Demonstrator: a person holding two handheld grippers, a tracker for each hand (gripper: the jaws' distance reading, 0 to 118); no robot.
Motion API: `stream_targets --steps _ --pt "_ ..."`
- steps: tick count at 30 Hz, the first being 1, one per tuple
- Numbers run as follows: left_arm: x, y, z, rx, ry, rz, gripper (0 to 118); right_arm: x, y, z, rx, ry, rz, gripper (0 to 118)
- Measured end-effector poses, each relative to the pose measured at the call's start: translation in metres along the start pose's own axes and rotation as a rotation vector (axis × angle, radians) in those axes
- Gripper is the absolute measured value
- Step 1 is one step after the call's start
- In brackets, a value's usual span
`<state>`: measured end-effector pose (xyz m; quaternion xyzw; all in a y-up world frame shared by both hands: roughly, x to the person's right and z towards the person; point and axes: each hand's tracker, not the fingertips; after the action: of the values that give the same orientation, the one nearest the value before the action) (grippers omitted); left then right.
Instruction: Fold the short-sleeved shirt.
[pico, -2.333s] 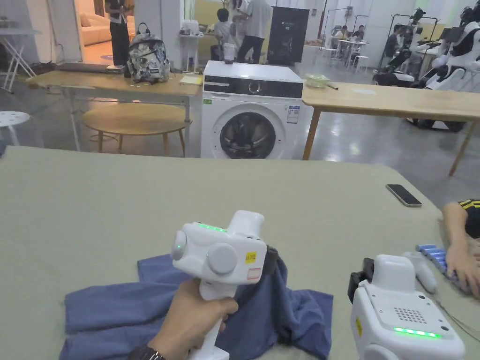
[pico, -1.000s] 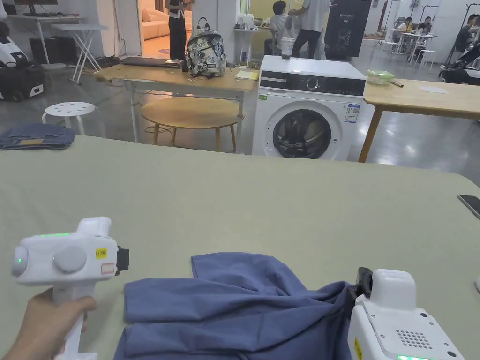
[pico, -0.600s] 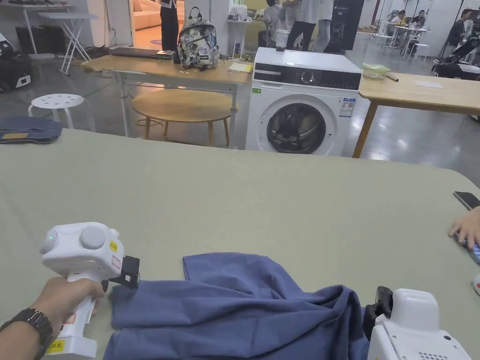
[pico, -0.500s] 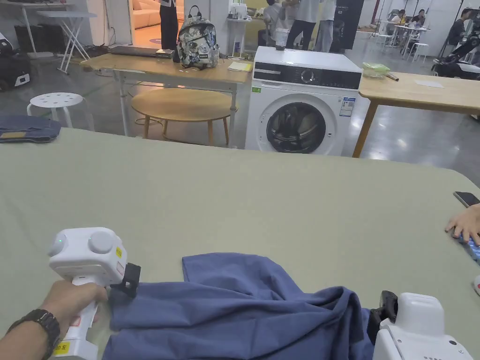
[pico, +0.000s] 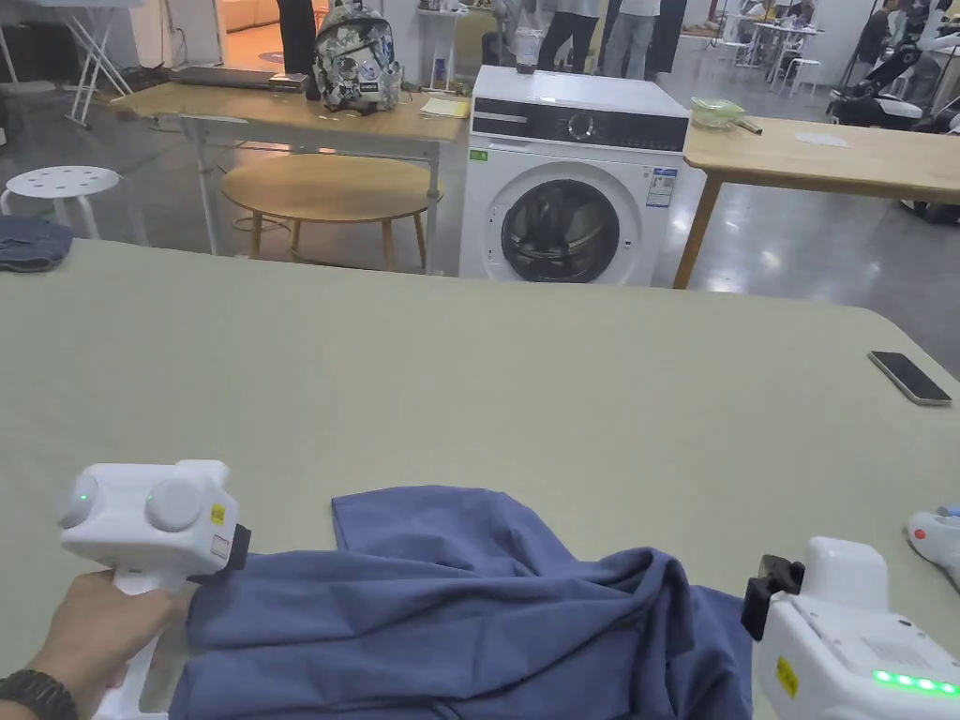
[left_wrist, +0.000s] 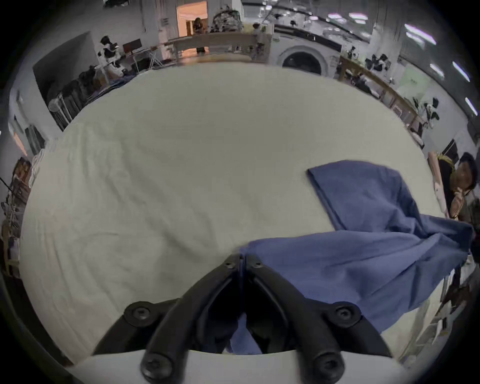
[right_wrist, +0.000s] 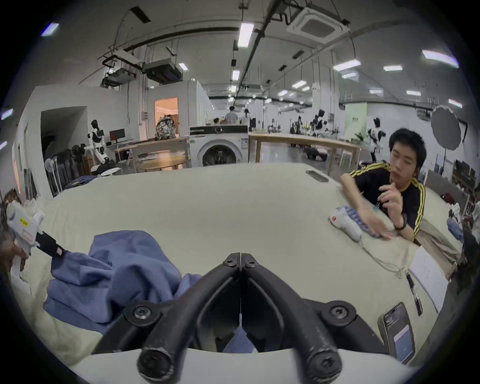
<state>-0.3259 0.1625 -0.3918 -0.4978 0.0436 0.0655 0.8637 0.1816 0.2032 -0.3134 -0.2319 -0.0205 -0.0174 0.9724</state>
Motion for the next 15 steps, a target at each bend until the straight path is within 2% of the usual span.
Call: stream_targets --steps 3,4,5,7,8,13,15 --pt "0.003 -0.012 0.024 0.045 -0.012 -0.002 0 0.014 0.014 -0.032 -0.146 0.016 -0.018 0" --pt "0.003 -0.014 0.030 0.056 -0.015 -0.004 0 0.022 0.012 -0.052 -0.196 0.020 -0.012 9" --pt "0.004 -0.018 0.037 0.074 -0.019 0.004 0 0.027 0.013 -0.069 -0.261 0.043 -0.008 26" --pt "0.004 -0.024 0.047 0.097 -0.026 0.011 0 0.031 0.013 -0.094 -0.381 0.073 0.000 67" --pt "0.005 -0.027 0.052 0.105 -0.025 0.009 0 0.029 0.014 -0.094 -0.418 0.068 -0.003 72" --pt "0.006 -0.036 0.061 0.125 -0.017 -0.004 0 0.025 0.001 -0.126 -0.561 0.054 0.017 73" --pt "0.006 -0.038 0.062 0.127 -0.019 0.001 0 0.022 -0.006 -0.136 -0.620 0.053 0.015 68"
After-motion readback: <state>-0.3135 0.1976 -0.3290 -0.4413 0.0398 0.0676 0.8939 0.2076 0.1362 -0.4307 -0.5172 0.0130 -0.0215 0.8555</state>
